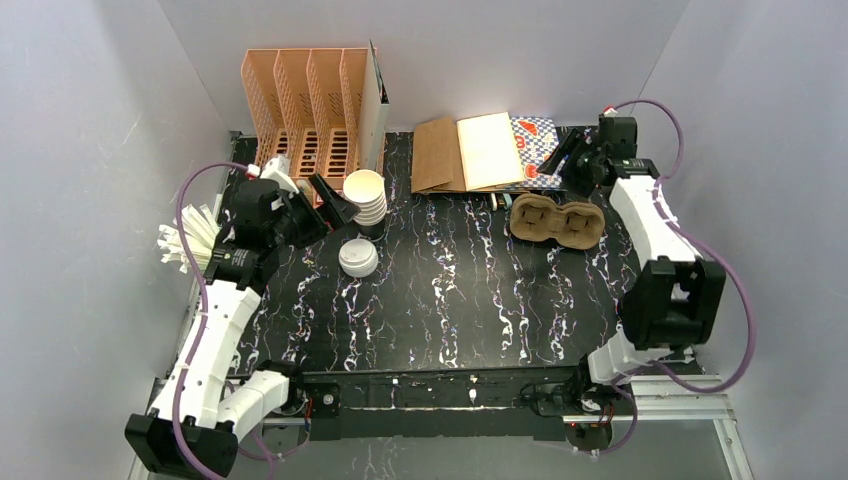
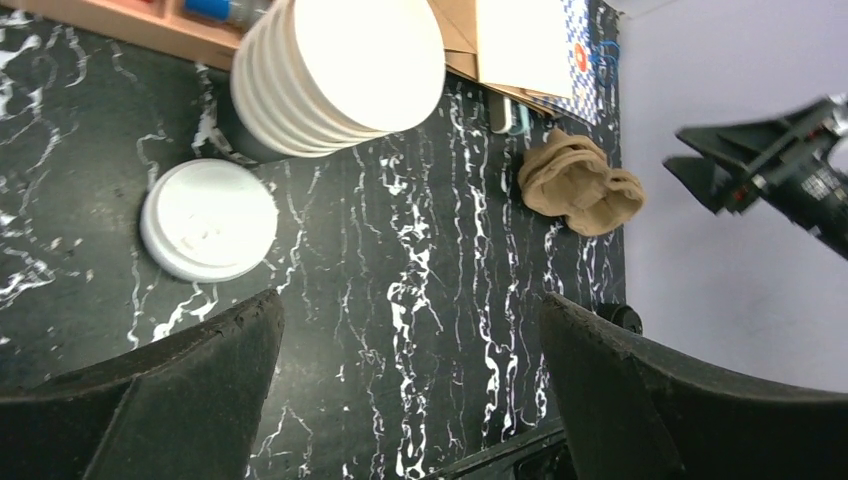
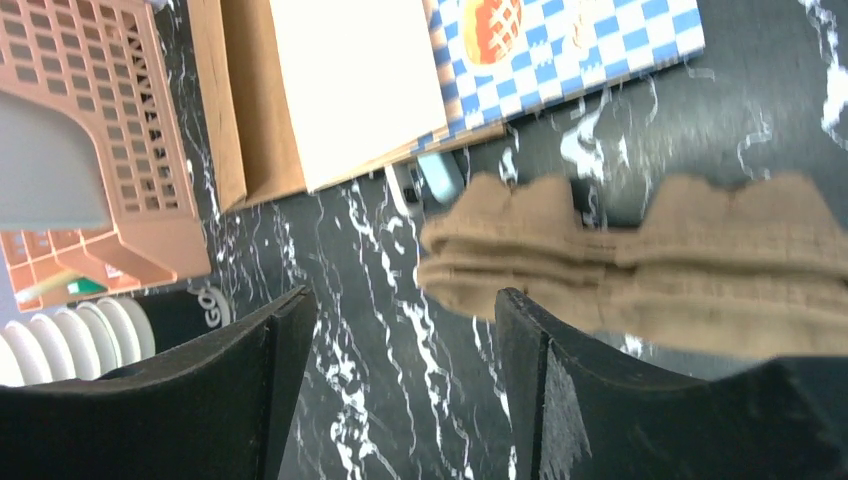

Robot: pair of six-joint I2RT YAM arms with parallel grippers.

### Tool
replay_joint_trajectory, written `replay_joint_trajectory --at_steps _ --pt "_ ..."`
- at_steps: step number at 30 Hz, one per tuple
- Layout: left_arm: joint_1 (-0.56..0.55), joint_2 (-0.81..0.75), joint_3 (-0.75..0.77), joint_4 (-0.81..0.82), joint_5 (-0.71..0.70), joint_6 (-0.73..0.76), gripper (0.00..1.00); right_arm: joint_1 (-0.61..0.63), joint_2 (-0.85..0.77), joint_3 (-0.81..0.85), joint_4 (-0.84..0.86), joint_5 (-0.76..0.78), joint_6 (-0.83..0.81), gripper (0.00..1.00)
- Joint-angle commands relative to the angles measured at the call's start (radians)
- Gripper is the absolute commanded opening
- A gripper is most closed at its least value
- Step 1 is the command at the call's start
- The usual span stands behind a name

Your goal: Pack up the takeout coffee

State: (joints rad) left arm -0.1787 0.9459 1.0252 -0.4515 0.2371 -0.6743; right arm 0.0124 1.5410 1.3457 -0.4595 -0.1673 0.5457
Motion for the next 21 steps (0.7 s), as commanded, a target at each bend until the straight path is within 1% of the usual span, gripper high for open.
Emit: replay_joint_trajectory --at_steps 1,5,8,14,21 --pt "-0.063 0.029 0.062 0.074 0.026 -0.005 0.95 -0.005 0.126 0.131 0.094 -0.029 -0.051 0.74" --pt "-0.135 0.073 0.097 0.106 0.003 0.019 0.93 -0.004 0.256 0.241 0.093 -0.054 -0.071 0.73" --pt "-0.167 0.095 0.127 0.116 0.009 0.061 0.93 -0.004 0.337 0.303 0.104 -0.074 -0.08 0.74" --pt "-0.19 0.126 0.158 0.151 0.08 0.112 0.93 -0.001 0.483 0.413 0.106 -0.094 -0.102 0.77" --pt "-0.194 0.147 0.162 0.162 0.088 0.18 0.94 0.01 0.645 0.55 0.056 -0.135 -0.112 0.74"
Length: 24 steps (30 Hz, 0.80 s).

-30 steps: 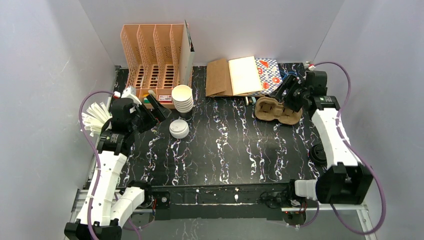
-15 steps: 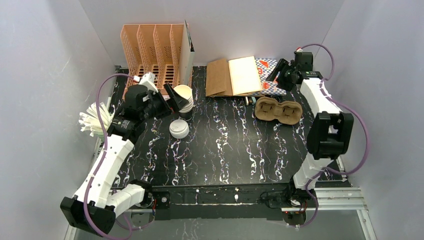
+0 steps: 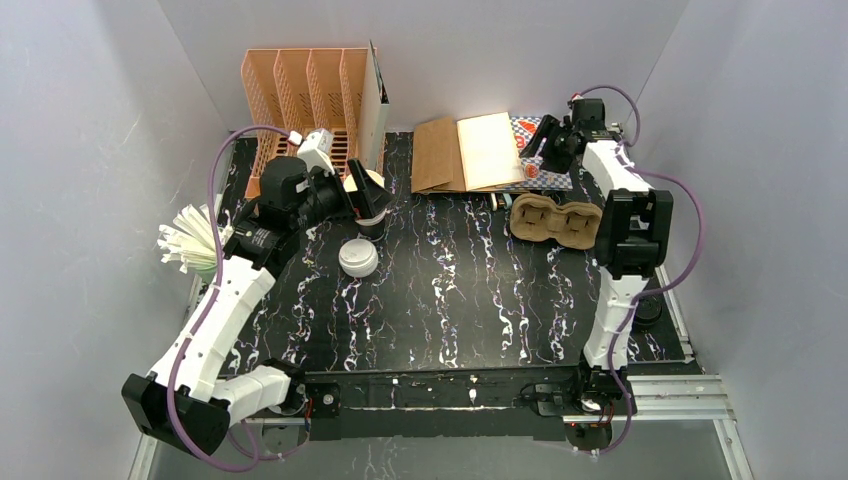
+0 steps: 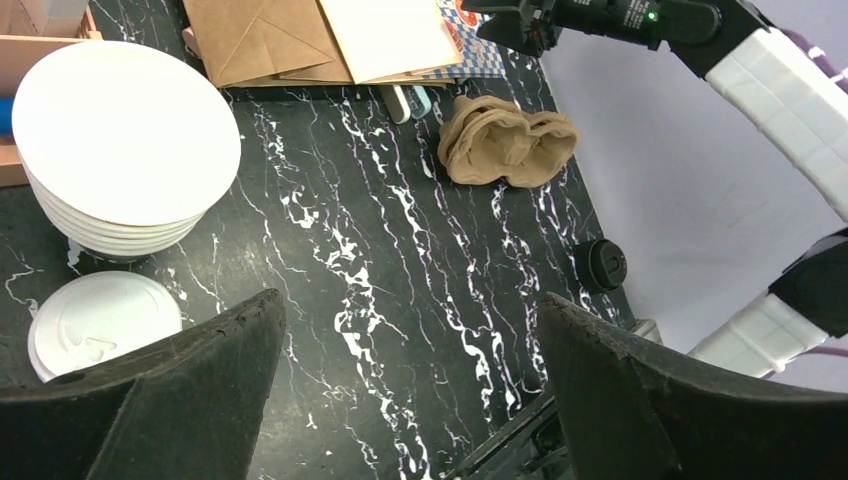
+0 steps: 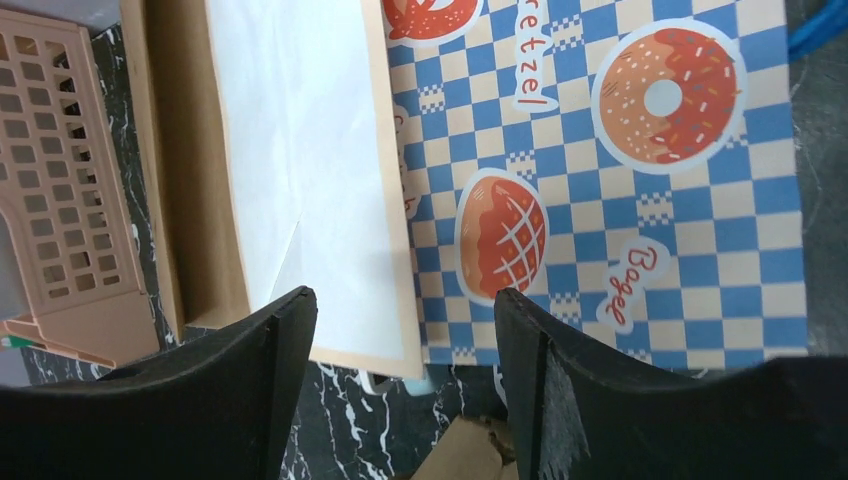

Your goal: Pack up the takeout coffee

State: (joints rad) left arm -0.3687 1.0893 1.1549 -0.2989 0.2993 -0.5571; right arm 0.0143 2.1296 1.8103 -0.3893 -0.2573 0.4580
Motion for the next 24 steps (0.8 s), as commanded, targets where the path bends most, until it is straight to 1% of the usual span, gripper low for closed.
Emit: replay_joint_trajectory --at_steps 1,4,7,12,15,18,24 --pt "-0.004 0.002 0.031 0.008 0.023 0.072 0.94 0.012 0.076 0.104 -0.021 -0.052 -0.025 0.73" --pt "-0.004 -0.005 0.029 0.004 0.011 0.093 0.95 0.028 0.117 0.137 -0.038 -0.052 -0.035 0.69" --pt "-0.004 -0.011 0.029 0.0 -0.002 0.102 0.95 0.042 0.146 0.161 -0.04 -0.091 -0.034 0.61" --pt "-0.004 -0.021 0.032 -0.022 -0.006 0.118 0.95 0.042 0.158 0.203 -0.061 -0.18 -0.026 0.29" --pt "-0.004 -0.035 0.033 -0.04 -0.016 0.126 0.95 0.043 0.115 0.206 -0.062 -0.17 -0.025 0.03" --pt "-0.004 -0.057 0.032 -0.055 -0.019 0.13 0.95 0.043 0.071 0.248 -0.09 -0.134 -0.027 0.01" --pt "-0.004 -0.107 0.054 -0.104 -0.019 0.133 0.95 0.049 0.014 0.477 -0.21 -0.122 -0.094 0.01"
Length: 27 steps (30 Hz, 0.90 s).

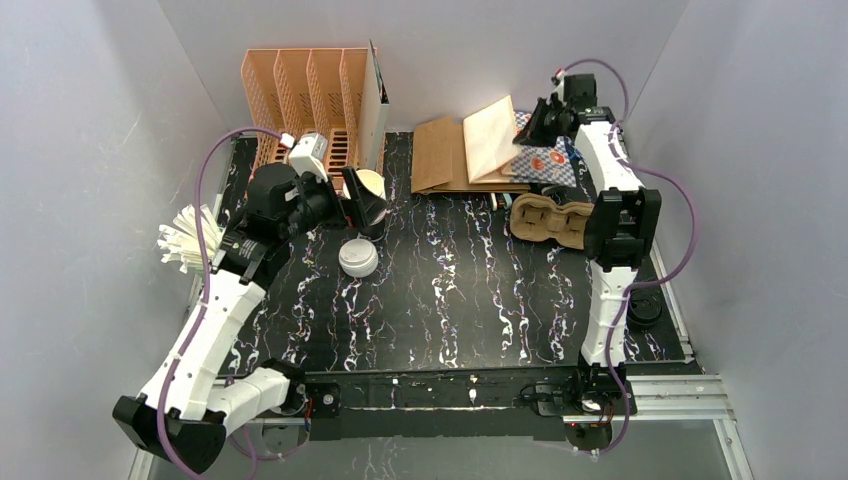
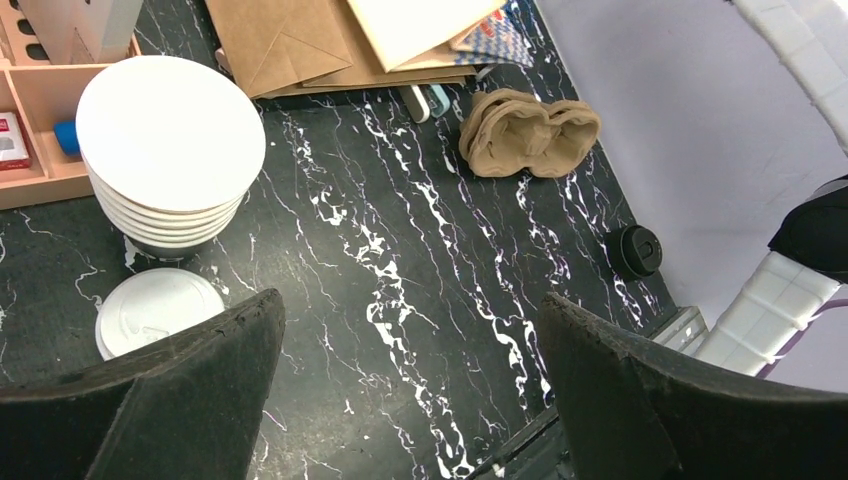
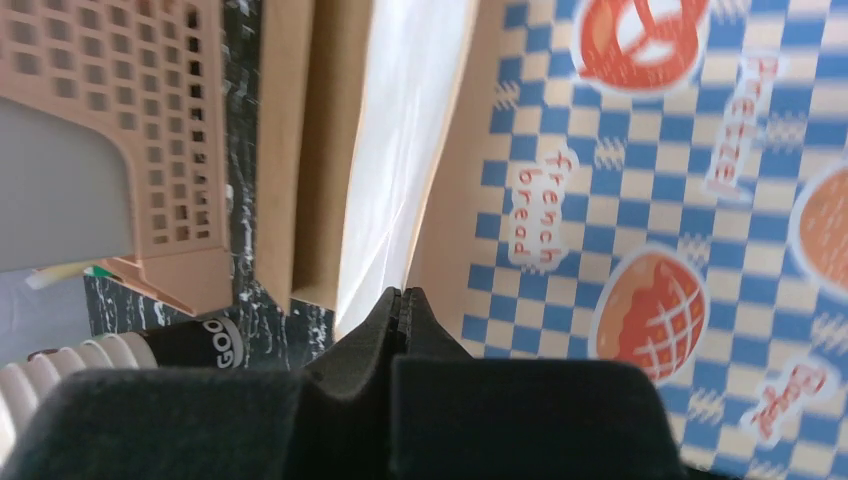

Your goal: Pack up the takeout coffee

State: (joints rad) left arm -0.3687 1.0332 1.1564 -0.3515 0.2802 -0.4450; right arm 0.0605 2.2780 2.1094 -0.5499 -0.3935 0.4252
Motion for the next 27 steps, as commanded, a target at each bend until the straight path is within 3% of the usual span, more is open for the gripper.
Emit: replay_joint_trajectory --at_steps 1,4,13,27 --pt "-0.004 -0.059 0.052 -0.059 -0.003 0.025 0.95 0.01 -0.15 0.205 -0.067 0.029 -0.078 0.01" --pt "-0.004 -0.083 0.051 -0.084 -0.019 0.037 0.95 0.035 -0.255 0.196 -0.082 0.078 -0.121 0.01" --pt "-0.004 -0.109 0.049 -0.111 -0.011 0.032 0.95 0.175 -0.628 -0.033 -0.145 0.223 -0.186 0.01" --pt "-0.004 -0.044 -0.029 -0.09 0.103 -0.037 0.95 0.333 -1.214 -0.865 -0.051 0.125 0.09 0.01"
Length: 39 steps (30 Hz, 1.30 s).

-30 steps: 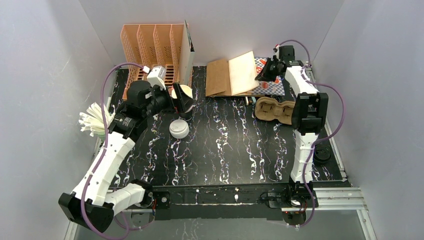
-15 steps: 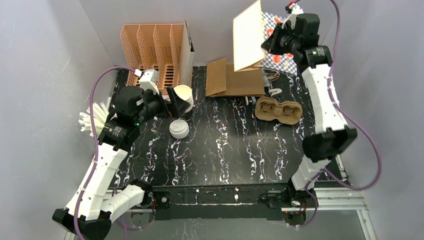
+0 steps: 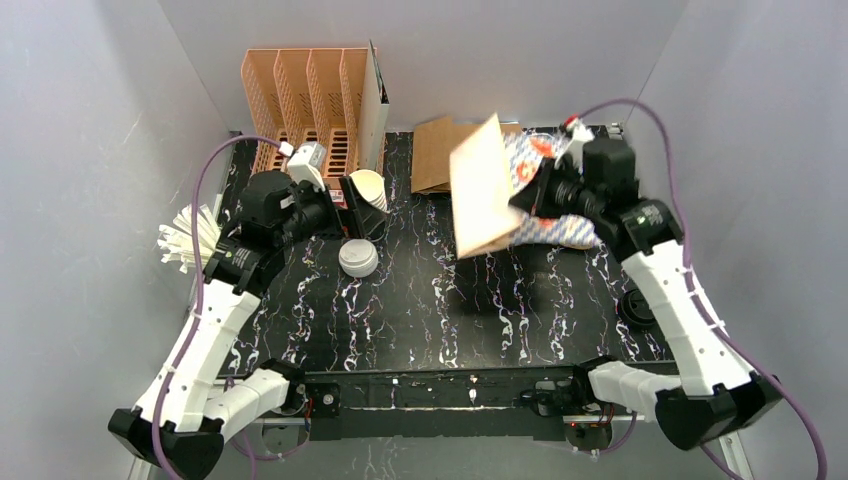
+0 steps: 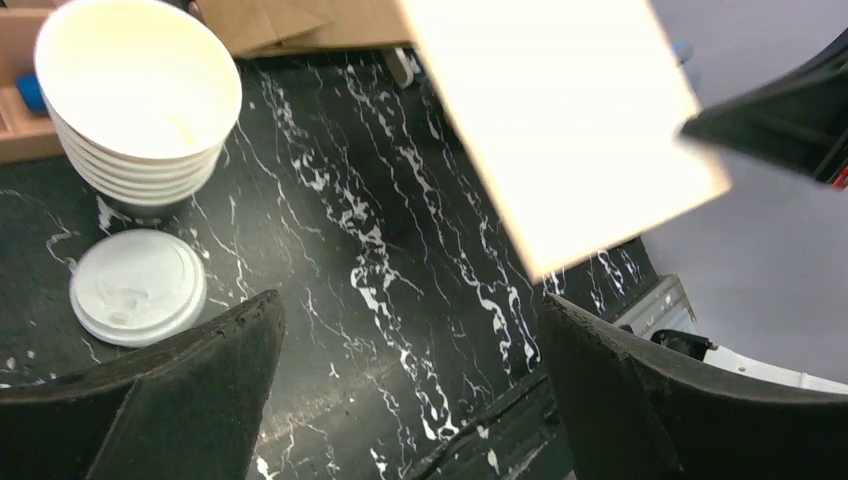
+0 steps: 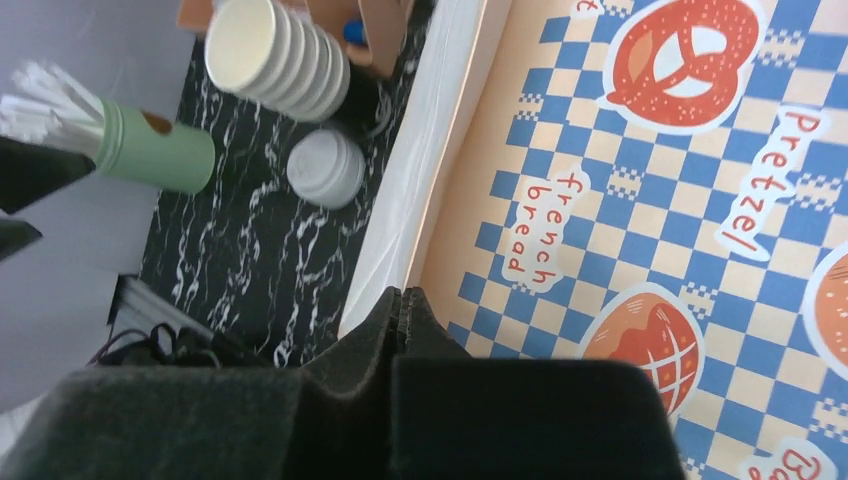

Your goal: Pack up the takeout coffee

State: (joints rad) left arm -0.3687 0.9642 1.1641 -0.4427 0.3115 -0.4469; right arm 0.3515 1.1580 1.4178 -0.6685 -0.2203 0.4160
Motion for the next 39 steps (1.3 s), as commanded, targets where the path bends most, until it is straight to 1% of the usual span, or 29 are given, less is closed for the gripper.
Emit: replay_joint_trajectory --at_steps 1,4,7,8,10,11,13,14,15,19,21,23,24,26,27,28,30,33,36,39 --pt "-0.004 0.032 -0.049 0.008 0.08 -0.044 0.95 0.057 -0.124 -0.226 0.088 -0.049 0.116 0.01" --pt "-0.021 0.042 -0.091 0.029 0.07 -0.074 0.95 0.109 -0.15 -0.352 0.142 -0.033 0.16 0.01" --pt "-0.078 0.043 -0.13 0.048 0.0 -0.116 0.97 0.192 -0.149 -0.456 0.248 0.005 0.209 0.01" --pt "-0.107 0.045 -0.141 0.055 -0.026 -0.128 0.97 0.221 -0.139 -0.475 0.275 0.015 0.216 0.07" --pt "-0.185 0.054 -0.151 0.059 -0.112 -0.14 0.98 0.272 -0.105 -0.493 0.313 0.02 0.218 0.41" --pt "-0.225 0.06 -0.156 0.059 -0.151 -0.143 0.98 0.295 -0.083 -0.49 0.317 0.02 0.214 0.55" --pt "-0.31 0.071 -0.164 0.059 -0.222 -0.155 0.98 0.324 -0.052 -0.468 0.292 0.04 0.201 0.72" --pt "-0.341 0.076 -0.171 0.059 -0.261 -0.163 0.98 0.327 -0.045 -0.458 0.268 0.063 0.193 0.79" --pt "-0.373 0.08 -0.177 0.058 -0.292 -0.172 0.98 0.327 -0.046 -0.451 0.242 0.098 0.184 0.82" --pt "-0.503 0.118 -0.194 0.055 -0.478 -0.207 0.98 0.321 -0.088 -0.453 0.124 0.356 0.178 0.9" --pt "-0.579 0.162 -0.193 0.05 -0.593 -0.226 0.98 0.287 -0.116 -0.477 0.088 0.428 0.183 0.92" --pt "-0.652 0.209 -0.182 0.04 -0.685 -0.252 0.98 0.21 -0.149 -0.518 0.104 0.399 0.171 0.9" --pt "-0.68 0.234 -0.176 0.036 -0.724 -0.269 0.98 0.159 -0.161 -0.538 0.119 0.329 0.161 0.87" --pt "-0.721 0.278 -0.165 0.021 -0.783 -0.323 0.98 0.052 -0.17 -0.58 0.149 0.239 0.151 0.82" --pt "-0.737 0.298 -0.163 0.021 -0.803 -0.349 0.98 0.001 -0.167 -0.6 0.163 0.148 0.146 0.8" --pt "-0.755 0.315 -0.162 0.017 -0.826 -0.381 0.98 -0.044 -0.159 -0.619 0.178 0.096 0.143 0.77" --pt "-0.775 0.346 -0.161 0.014 -0.867 -0.444 0.98 -0.105 -0.141 -0.649 0.194 0.046 0.146 0.75" --pt "-0.793 0.389 -0.154 0.015 -0.917 -0.52 0.98 -0.133 -0.119 -0.676 0.199 0.104 0.188 0.75" --pt "-0.796 0.43 -0.145 0.017 -0.958 -0.571 0.98 -0.14 -0.126 -0.706 0.239 0.16 0.208 0.76" --pt "-0.796 0.471 -0.129 0.02 -1.001 -0.584 0.98 -0.141 -0.15 -0.722 0.292 0.238 0.186 0.69"
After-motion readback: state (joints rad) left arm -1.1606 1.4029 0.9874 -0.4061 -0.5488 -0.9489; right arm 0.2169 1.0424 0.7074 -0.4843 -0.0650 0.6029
